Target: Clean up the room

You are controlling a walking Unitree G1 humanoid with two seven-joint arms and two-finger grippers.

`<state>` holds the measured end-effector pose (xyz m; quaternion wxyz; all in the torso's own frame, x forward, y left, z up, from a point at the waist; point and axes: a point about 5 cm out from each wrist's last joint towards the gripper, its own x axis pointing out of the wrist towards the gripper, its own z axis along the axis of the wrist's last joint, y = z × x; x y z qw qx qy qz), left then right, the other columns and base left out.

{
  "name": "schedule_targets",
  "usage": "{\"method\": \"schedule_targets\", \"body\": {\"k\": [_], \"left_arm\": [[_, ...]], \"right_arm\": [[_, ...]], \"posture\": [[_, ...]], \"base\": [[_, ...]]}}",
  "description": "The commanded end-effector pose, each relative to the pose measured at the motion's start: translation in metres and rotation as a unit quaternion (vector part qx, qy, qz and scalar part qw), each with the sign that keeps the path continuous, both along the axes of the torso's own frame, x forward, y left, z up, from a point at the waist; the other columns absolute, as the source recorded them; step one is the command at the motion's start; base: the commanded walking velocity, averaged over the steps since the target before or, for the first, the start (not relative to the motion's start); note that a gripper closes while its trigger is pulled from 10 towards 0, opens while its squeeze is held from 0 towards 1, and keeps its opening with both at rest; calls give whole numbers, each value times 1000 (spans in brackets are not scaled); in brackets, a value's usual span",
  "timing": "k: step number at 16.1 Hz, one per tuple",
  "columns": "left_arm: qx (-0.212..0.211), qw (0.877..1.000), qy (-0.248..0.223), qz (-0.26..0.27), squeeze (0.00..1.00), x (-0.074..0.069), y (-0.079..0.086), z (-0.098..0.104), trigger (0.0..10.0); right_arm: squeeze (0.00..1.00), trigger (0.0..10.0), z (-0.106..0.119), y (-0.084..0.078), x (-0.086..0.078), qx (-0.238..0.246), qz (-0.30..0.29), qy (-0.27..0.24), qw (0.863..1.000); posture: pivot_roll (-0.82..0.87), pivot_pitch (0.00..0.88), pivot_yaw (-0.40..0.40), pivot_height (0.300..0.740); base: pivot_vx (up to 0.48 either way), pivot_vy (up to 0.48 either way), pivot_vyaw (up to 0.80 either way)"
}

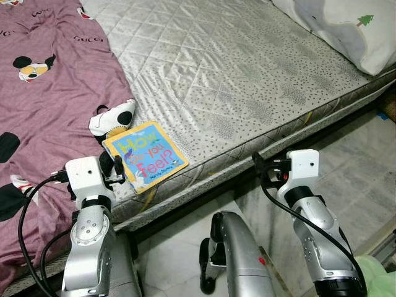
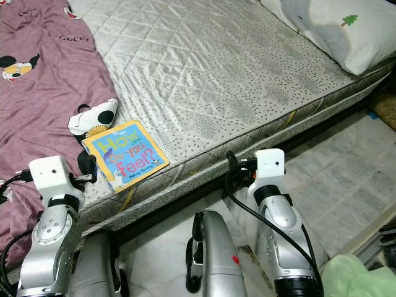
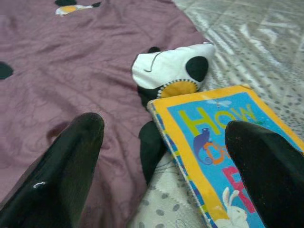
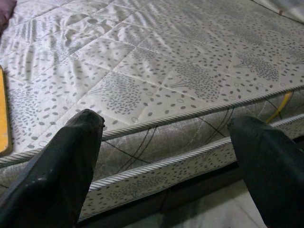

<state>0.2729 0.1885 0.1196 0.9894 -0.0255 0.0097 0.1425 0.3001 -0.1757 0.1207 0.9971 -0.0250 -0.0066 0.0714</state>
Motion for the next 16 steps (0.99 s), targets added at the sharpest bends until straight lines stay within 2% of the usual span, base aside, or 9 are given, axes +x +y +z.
{"method": "schedule_targets", "body": {"k": [1, 5, 7, 10, 13, 16], "left_arm": [[-10, 1000, 19, 7, 0, -3, 1, -8, 10000], [-14, 1000, 11, 13, 0, 1, 0, -4, 10000], [-18, 1000, 8, 23, 0, 4, 3, -3, 10000], [-26, 998, 6, 48, 0, 10, 10, -2, 10000], [-31, 998, 26, 48, 0, 17, 15, -9, 10000], [-48, 997, 41, 34, 0, 22, 11, -14, 10000]], "right_arm": [[0, 10000, -7, -3, -4, -6, -5, 13, 1000], [0, 10000, -8, -5, -5, -7, -7, 15, 1000], [0, 10000, -8, -5, -5, -9, -5, 14, 1000], [0, 10000, -8, -5, -5, -10, -8, 15, 1000], [0, 10000, -7, -6, -5, -12, -9, 11, 1000], [0, 10000, -2, -8, -9, -19, -7, 2, 1000]], "posture": [[-41, 282, -51, 531], [-46, 286, -53, 521], [-50, 283, -53, 501], [-51, 278, -52, 501], [-57, 273, -51, 501], [-79, 273, -51, 501]], "base": [[0, 0, 0], [0, 0, 0], [0, 0, 0], [0, 0, 0], [0, 0, 0], [0, 0, 0]]}}
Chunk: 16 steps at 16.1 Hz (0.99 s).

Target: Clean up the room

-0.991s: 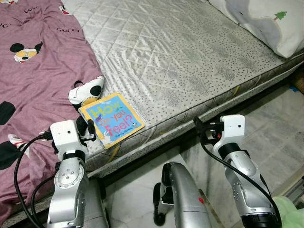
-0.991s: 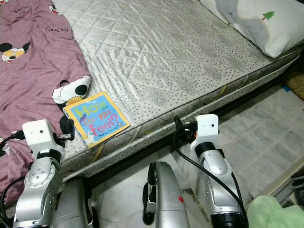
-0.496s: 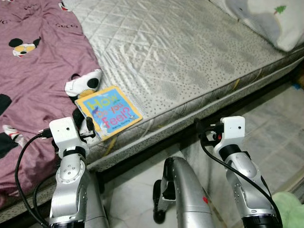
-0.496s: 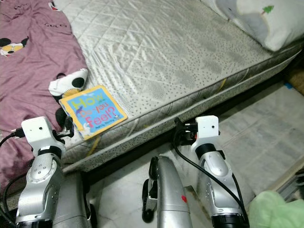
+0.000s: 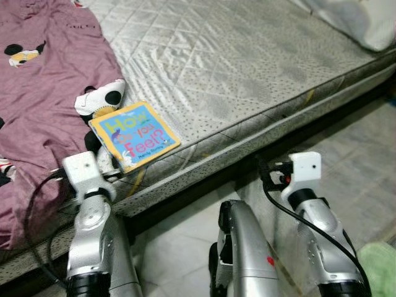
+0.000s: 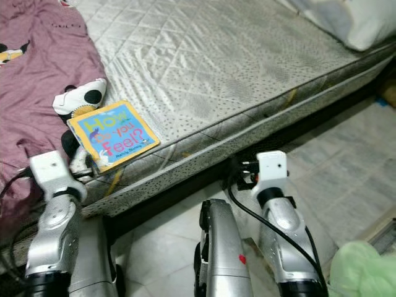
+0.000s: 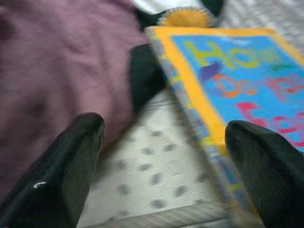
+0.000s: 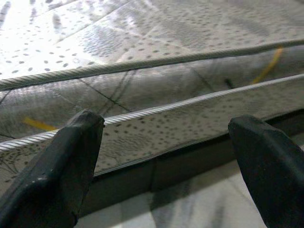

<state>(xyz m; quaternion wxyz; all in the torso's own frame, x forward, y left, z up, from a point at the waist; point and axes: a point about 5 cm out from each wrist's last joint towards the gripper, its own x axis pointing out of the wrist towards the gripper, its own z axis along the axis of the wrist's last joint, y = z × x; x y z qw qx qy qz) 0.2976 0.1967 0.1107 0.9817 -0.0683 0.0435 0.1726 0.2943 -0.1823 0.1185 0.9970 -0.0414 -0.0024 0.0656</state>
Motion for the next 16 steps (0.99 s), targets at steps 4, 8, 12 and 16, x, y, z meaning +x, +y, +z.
{"method": "schedule_targets", "body": {"k": [4, 8, 12, 16], "left_arm": [[-19, 1000, 13, -12, 0, 3, -2, -14, 10000], [-42, 999, 0, -33, 0, 9, -5, -15, 10000], [-73, 995, -8, -72, 0, 22, -13, -18, 10000], [-131, 989, 17, -72, 0, 26, -21, -35, 10000]], "right_arm": [[0, 10000, 5, -6, -19, -9, 30, 4, 1000], [0, 10000, 10, -16, -24, -27, 43, 6, 999], [0, 10000, 19, -13, -22, -33, 48, -3, 998], [0, 10000, 37, -13, -18, -39, 64, -27, 997]], "posture": [[-103, 276, -62, 501], [-123, 274, -73, 501], [-151, 263, -82, 501], [-172, 259, -78, 501]], "base": [[0, 0, 0], [0, 0, 0], [0, 0, 0], [0, 0, 0]]}}
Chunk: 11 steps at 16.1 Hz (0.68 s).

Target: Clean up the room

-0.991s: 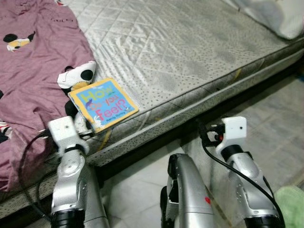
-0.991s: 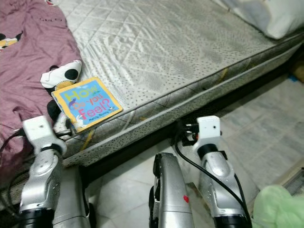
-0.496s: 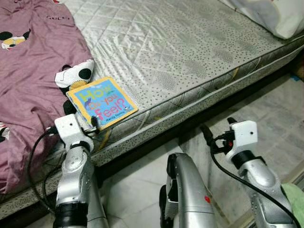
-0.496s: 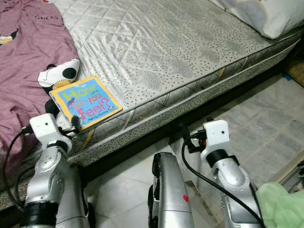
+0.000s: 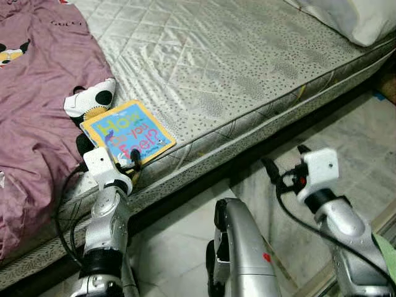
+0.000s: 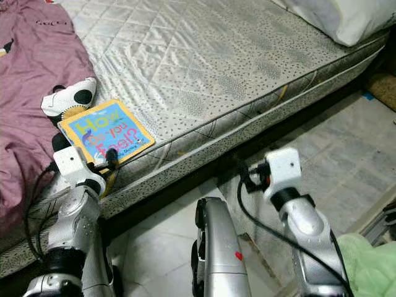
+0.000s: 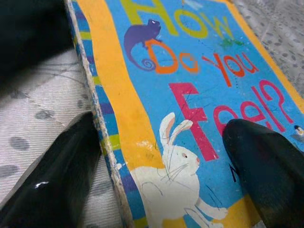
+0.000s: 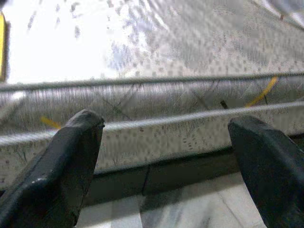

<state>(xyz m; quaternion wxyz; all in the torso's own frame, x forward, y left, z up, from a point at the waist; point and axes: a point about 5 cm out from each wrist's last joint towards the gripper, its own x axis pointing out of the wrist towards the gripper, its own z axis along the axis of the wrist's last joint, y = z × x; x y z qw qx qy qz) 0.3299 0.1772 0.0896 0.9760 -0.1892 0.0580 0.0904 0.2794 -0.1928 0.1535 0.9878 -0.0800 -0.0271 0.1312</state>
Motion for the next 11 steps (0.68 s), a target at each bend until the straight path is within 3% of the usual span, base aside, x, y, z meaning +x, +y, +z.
{"method": "schedule_targets", "body": {"k": [1, 2, 3, 4, 5, 8, 11], "left_arm": [[-32, 999, 31, -15, 0, -4, -5, -17, 10000], [-37, 999, 32, -25, 0, -3, -6, -18, 7922], [-34, 998, 38, -45, 0, -2, -8, -20, 2039], [-54, 996, 36, -61, 0, 1, -10, -21, 0], [-98, 991, 31, -82, 0, 6, -14, -19, 0], [-151, 981, 13, -119, 0, 14, -21, -13, 0], [-150, 976, 6, -157, 0, 17, -27, -10, 0]], "right_arm": [[0, 10000, 9, -1, -1, 11, 14, -5, 1000], [0, 10000, 11, 1, -1, 14, 29, -3, 999], [0, 10000, 15, 9, -3, 22, 82, 0, 996], [0, 10000, 18, 13, -3, 28, 112, 7, 993], [0, 10000, 23, 14, -1, 36, 131, 13, 991], [0, 10000, 23, 13, 0, 25, 126, 11, 992], [0, 10000, 24, 12, 2, 24, 118, 8, 993]], "posture": [[-176, 257, -78, 501], [-176, 256, -78, 501], [-176, 254, -77, 501], [-183, 251, -75, 501], [-183, 251, -75, 501], [-186, 248, -78, 501], [-185, 248, -76, 501]], "base": [[0, 0, 0], [0, 0, 0], [0, 0, 0], [0, 0, 0], [0, 0, 0], [0, 0, 0], [0, 0, 0]]}}
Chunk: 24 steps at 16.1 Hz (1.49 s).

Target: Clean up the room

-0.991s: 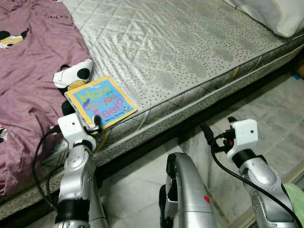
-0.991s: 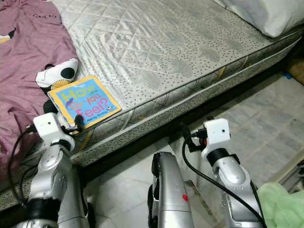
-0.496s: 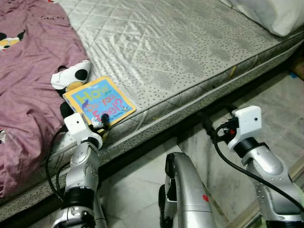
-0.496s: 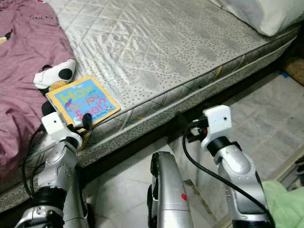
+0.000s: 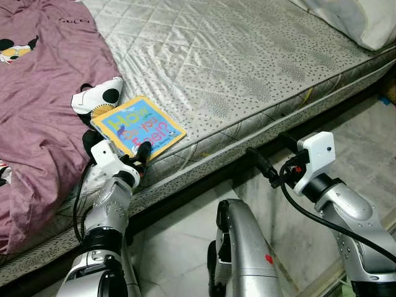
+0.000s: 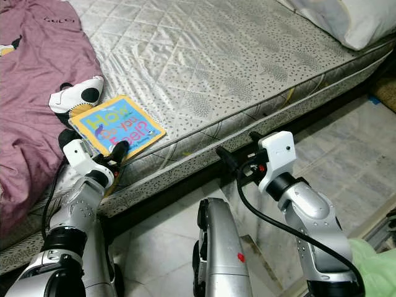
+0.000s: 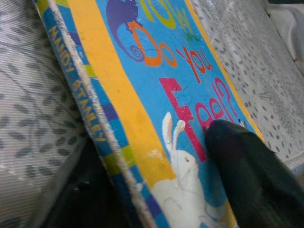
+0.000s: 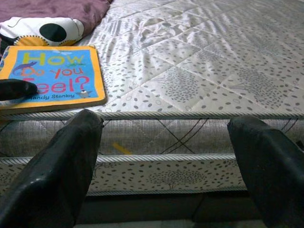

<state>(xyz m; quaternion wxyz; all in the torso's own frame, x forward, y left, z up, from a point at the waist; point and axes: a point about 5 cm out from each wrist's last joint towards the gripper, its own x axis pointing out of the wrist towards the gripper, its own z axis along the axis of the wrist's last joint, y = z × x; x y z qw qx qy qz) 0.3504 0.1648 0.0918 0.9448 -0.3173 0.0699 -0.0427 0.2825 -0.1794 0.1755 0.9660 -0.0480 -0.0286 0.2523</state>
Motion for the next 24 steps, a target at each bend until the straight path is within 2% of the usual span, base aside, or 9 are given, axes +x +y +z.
{"method": "schedule_targets", "body": {"k": [1, 3, 8, 10, 14, 17, 21, 23, 24], "left_arm": [[-10, 998, 22, -53, 0, -3, -17, -11, 0], [-11, 997, 16, -77, 0, -1, -21, -10, 0], [-21, 995, 0, -97, 0, -3, -22, -7, 0], [-37, 991, -21, -129, 0, -5, -28, -4, 0], [-34, 990, -22, -133, 0, -7, -27, -5, 0], [-6, 991, -51, -124, 0, -9, -23, 3, 0], [14, 991, -96, -97, 0, -9, -12, 21, 0], [29, 988, -121, -96, 0, -13, -12, 32, 0], [53, 986, -132, -85, 0, -18, -11, 36, 0]], "right_arm": [[0, 10000, 2, -2, -1, -3, -10, -4, 1000], [0, 10000, 0, 0, 2, -4, -20, -11, 1000], [0, 10000, 2, 5, 5, 12, -16, -15, 1000], [0, 10000, 6, 19, -2, 76, 73, 10, 994], [0, 10000, 0, 32, -11, 81, 133, 34, 987], [0, 10000, -3, 34, -13, 85, 139, 37, 986], [0, 10000, -9, 37, -9, 88, 111, 27, 990], [0, 10000, -11, 44, -11, 98, 118, 32, 988], [0, 10000, -11, 46, -12, 104, 120, 34, 987]], "posture": [[-183, 247, -75, 501], [-177, 243, -73, 501], [-163, 233, -69, 501], [-150, 230, -58, 501], [-141, 229, -69, 501], [-129, 215, -55, 501], [-91, 191, -31, 501], [-80, 180, -25, 501], [-74, 175, -23, 501]], "base": [[0, 0, 0], [0, 0, 0], [0, 0, 0], [0, 0, 0], [0, 0, 0], [0, 0, 0], [0, 0, 0], [0, 0, 0], [0, 0, 0]]}}
